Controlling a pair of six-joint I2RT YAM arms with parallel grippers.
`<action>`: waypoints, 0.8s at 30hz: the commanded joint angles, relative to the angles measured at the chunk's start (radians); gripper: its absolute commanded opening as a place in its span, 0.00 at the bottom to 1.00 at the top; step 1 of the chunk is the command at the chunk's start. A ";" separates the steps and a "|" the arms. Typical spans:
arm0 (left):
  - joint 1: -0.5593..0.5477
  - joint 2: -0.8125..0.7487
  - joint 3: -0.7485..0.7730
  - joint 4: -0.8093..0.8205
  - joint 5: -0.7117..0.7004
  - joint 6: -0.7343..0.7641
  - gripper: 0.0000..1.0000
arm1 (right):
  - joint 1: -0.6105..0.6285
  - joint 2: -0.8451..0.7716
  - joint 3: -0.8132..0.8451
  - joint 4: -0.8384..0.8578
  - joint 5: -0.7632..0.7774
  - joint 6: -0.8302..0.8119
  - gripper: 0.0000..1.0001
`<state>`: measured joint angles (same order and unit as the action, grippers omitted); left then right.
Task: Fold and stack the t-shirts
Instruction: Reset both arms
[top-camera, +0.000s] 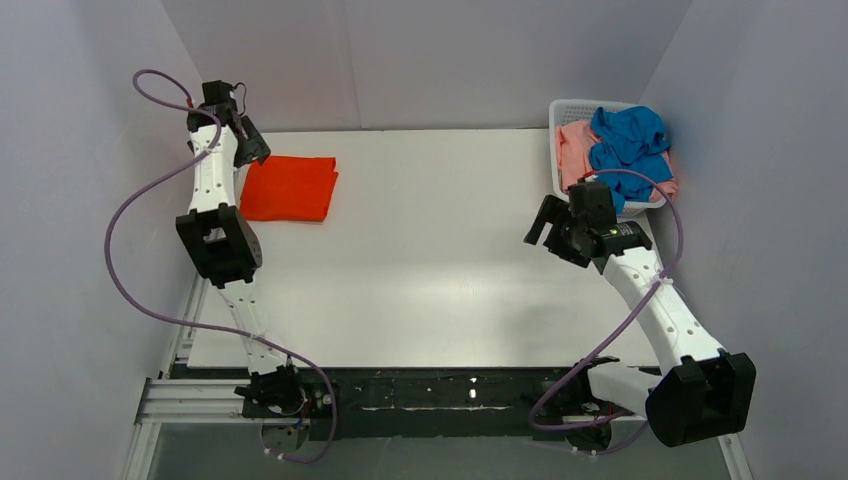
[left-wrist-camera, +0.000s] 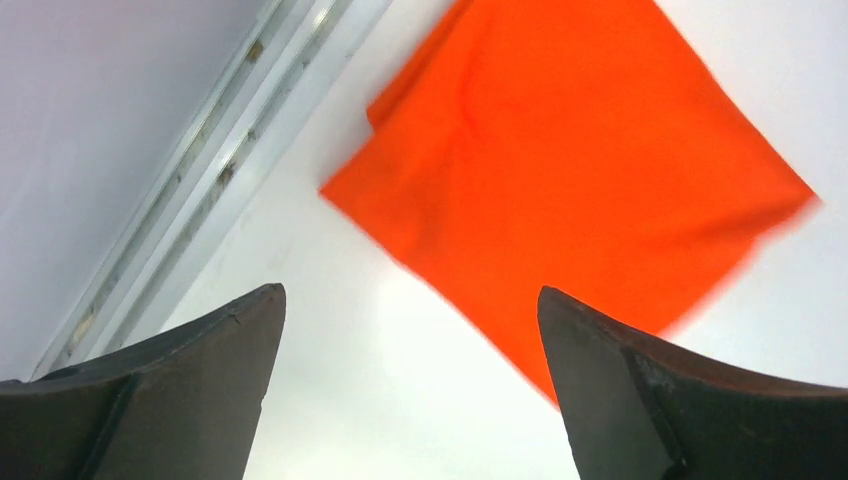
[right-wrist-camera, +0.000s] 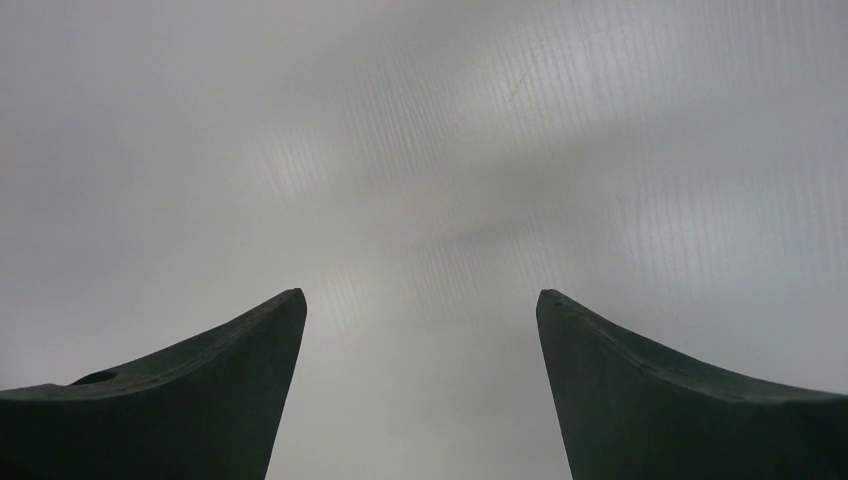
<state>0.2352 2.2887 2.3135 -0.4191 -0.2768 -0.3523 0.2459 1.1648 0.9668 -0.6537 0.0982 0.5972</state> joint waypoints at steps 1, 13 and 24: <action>-0.065 -0.308 -0.219 -0.121 0.023 -0.061 0.98 | -0.010 -0.103 0.036 -0.007 0.024 -0.007 0.94; -0.512 -1.174 -1.322 0.161 0.239 -0.291 0.98 | -0.019 -0.346 -0.139 -0.001 0.107 -0.014 0.94; -0.731 -1.453 -1.620 0.053 0.119 -0.325 0.98 | -0.019 -0.472 -0.314 0.129 0.055 -0.035 0.91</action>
<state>-0.4896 0.8761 0.7372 -0.2729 -0.0944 -0.6624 0.2310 0.7059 0.6704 -0.6094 0.1616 0.5861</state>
